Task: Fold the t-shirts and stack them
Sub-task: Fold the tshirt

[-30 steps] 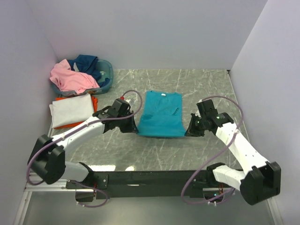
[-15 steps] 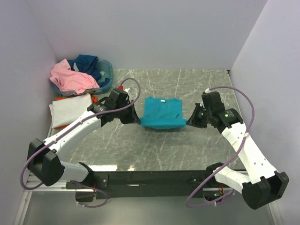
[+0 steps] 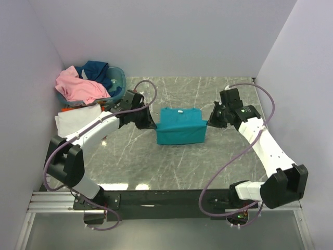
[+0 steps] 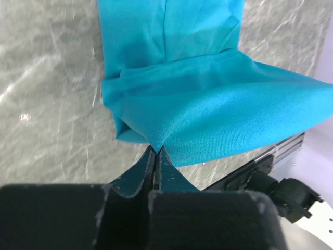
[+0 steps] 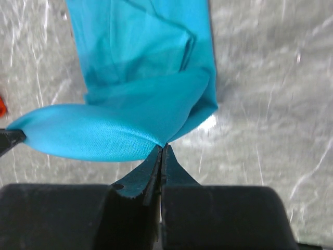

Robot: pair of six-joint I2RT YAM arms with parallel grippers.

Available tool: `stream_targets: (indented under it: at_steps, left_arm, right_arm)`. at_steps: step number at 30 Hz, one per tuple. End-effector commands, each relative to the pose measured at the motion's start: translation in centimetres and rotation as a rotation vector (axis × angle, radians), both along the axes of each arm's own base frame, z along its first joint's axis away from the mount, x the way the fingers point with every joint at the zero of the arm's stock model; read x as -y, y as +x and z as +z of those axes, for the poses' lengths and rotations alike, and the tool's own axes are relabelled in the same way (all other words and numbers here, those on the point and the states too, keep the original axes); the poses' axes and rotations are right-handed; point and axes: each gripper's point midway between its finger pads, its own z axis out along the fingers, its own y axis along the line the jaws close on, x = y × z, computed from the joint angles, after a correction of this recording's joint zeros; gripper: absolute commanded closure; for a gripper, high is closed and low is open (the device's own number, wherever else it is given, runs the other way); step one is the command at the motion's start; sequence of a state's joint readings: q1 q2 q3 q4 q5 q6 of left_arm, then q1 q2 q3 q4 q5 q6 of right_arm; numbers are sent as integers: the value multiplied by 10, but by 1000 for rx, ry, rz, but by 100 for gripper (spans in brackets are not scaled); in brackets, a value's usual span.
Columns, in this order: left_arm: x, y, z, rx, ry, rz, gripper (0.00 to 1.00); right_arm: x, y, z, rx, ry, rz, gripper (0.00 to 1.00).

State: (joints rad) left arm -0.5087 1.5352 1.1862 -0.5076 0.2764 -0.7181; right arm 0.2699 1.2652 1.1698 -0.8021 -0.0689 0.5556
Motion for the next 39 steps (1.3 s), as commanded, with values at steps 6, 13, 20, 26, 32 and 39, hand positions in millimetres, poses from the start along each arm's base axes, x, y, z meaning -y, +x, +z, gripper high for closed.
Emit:
stream_targets:
  at_steps: [6,13,20,26,32,39]
  left_arm:
    - [15,43,12,60,-105,-26,100]
    - [20,79,3,50,-131,-16,100]
    - [18,115,-19,18,-160,10,100]
    - [22,144,-36,6,-190,-1,100]
    - [29,168,-42,5,-234,-9,100]
    - [30,177,-38,19,-257,4,100]
  right_arm:
    - [13,63,6,92,-56,-12,100]
    - [12,102,1,94,-68,-5,100]
    - [16,142,-18,59,-95,-3,100]
    - [19,171,-38,16,-115,5,100]
    - [19,193,-58,-14,-121,4,100]
    - [16,199,-60,-18,-99,2,100]
